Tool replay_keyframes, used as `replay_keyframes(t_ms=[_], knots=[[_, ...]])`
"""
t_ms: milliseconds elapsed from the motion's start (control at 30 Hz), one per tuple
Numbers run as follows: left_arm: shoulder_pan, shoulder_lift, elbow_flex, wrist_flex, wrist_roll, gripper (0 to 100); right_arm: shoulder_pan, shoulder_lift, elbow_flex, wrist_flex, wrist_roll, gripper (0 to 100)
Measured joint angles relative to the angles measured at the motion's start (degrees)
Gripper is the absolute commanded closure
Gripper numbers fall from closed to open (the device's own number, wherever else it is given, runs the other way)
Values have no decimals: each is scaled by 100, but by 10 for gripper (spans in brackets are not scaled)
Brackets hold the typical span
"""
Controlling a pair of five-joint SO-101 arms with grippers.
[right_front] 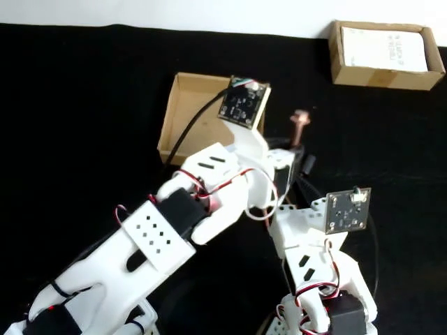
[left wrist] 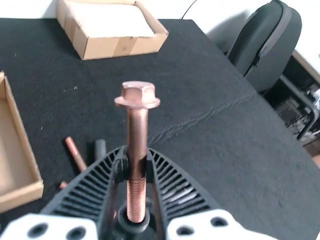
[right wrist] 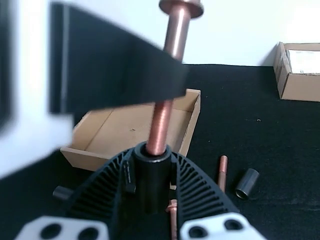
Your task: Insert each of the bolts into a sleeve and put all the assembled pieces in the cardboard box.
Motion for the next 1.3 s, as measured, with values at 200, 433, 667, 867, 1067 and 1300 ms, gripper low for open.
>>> replay_keyframes(t_ms=[200, 433, 667, 867, 1067, 1300], knots=[[0, 44, 18, 0, 0, 992, -9, 0, 0, 26, 0, 991], [-9, -273, 237, 598, 0, 992, -26, 0, 0, 35, 0, 991], [-9, -897, 985, 589, -9, 992, -26, 9, 9, 44, 0, 991], [0, -1240, 1354, 554, -18, 990, -35, 9, 9, 44, 0, 991], [0, -1275, 1415, 554, -18, 862, -35, 9, 35, 44, 9, 991], [-9, -1266, 1459, 747, 0, 787, -9, 9, 26, 44, 9, 991]])
